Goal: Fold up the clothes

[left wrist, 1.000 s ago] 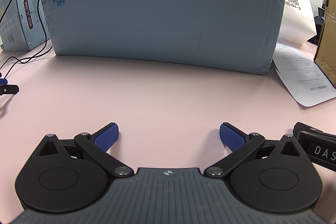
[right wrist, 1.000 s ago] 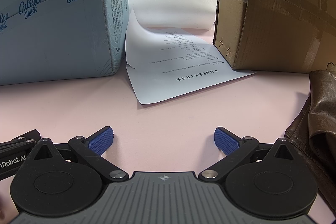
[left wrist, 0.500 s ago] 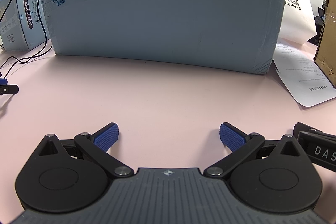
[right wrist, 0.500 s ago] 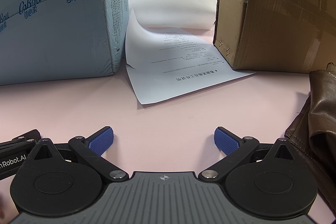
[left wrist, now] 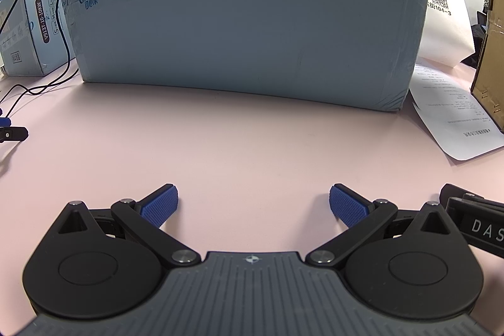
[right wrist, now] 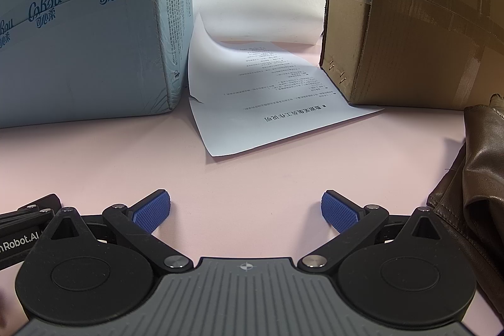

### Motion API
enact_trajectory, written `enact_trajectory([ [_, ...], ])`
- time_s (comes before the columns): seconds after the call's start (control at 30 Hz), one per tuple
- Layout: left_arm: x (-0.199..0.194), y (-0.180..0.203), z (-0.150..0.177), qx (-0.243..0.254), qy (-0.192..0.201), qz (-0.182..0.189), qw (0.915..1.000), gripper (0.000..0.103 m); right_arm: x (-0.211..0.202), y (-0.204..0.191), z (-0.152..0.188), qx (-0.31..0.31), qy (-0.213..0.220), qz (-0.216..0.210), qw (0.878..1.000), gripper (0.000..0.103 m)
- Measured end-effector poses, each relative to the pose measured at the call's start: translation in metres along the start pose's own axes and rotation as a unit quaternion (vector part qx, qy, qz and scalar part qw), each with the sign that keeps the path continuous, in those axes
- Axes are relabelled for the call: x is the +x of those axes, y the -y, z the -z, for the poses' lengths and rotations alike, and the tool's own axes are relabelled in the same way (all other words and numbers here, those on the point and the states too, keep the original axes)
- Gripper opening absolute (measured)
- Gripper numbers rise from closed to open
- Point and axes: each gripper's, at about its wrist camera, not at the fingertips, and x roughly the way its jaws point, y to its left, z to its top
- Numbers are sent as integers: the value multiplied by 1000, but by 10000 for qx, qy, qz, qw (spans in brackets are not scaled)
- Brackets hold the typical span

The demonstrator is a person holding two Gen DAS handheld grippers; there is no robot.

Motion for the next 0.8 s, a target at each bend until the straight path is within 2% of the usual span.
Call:
enact_trajectory([
  [0.8,0,0,1,-7,2,-1,10000,103,-1,1,-1,-1,1,2,10000,103],
])
